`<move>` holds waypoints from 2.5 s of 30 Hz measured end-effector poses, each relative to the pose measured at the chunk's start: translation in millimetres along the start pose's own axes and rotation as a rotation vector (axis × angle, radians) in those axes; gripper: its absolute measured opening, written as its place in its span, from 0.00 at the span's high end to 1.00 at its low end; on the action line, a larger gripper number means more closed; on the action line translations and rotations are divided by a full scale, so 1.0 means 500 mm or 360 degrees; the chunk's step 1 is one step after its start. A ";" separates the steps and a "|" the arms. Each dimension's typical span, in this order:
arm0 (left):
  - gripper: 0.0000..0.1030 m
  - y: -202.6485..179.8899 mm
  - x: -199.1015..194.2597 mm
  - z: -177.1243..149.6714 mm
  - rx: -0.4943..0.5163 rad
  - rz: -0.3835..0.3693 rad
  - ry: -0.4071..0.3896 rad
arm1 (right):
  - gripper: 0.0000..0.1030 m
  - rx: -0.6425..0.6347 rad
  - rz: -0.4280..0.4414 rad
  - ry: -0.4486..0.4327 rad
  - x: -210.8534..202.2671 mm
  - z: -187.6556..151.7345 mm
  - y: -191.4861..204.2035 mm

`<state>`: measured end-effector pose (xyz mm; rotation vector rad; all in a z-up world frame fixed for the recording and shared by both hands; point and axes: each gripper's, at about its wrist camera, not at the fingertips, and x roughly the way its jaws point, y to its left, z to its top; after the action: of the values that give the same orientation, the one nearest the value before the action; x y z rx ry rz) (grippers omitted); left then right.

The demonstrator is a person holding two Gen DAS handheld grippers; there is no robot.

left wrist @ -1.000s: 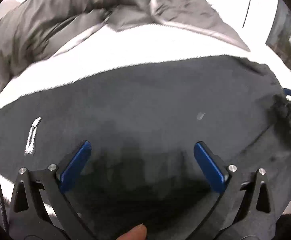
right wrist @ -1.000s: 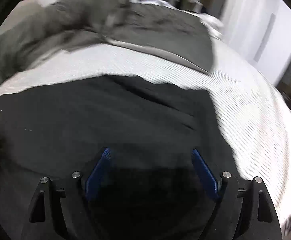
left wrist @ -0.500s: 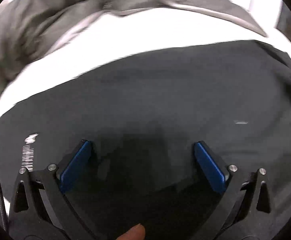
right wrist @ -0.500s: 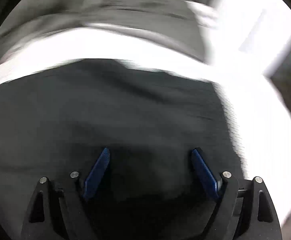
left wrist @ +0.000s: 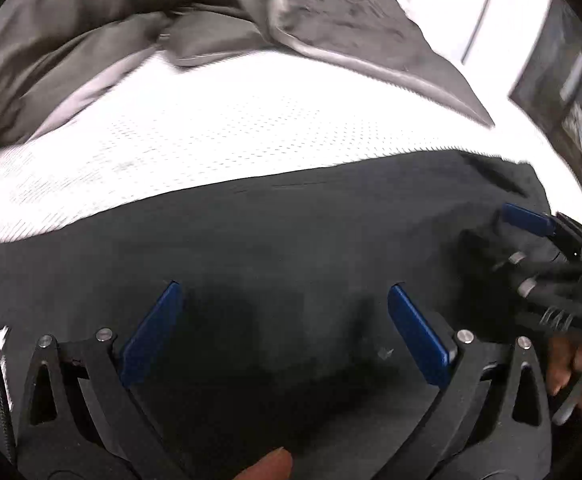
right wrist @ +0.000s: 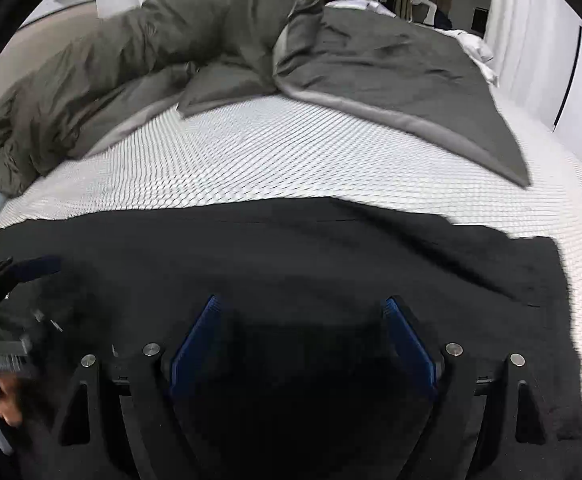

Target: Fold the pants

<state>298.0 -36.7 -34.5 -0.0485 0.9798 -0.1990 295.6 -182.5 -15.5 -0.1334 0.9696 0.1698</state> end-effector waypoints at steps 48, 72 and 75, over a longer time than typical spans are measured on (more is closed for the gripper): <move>0.00 0.494 -0.129 -0.123 -0.0407 0.0519 0.0085 | 0.10 -0.0243 -0.0028 0.0233 0.033 -0.124 -0.058; 0.01 0.134 -0.078 -0.142 0.0053 0.0306 0.0192 | 0.03 -0.0377 0.0108 0.0277 0.019 -0.140 0.050; 0.00 0.145 -0.075 -0.160 0.0026 0.0303 0.0156 | 0.03 -0.0398 0.0041 0.0270 0.010 -0.151 -0.003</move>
<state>221.9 45.5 -57.9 0.0700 1.0741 -0.0343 237.8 -197.6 -61.6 -0.3696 1.1172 0.3069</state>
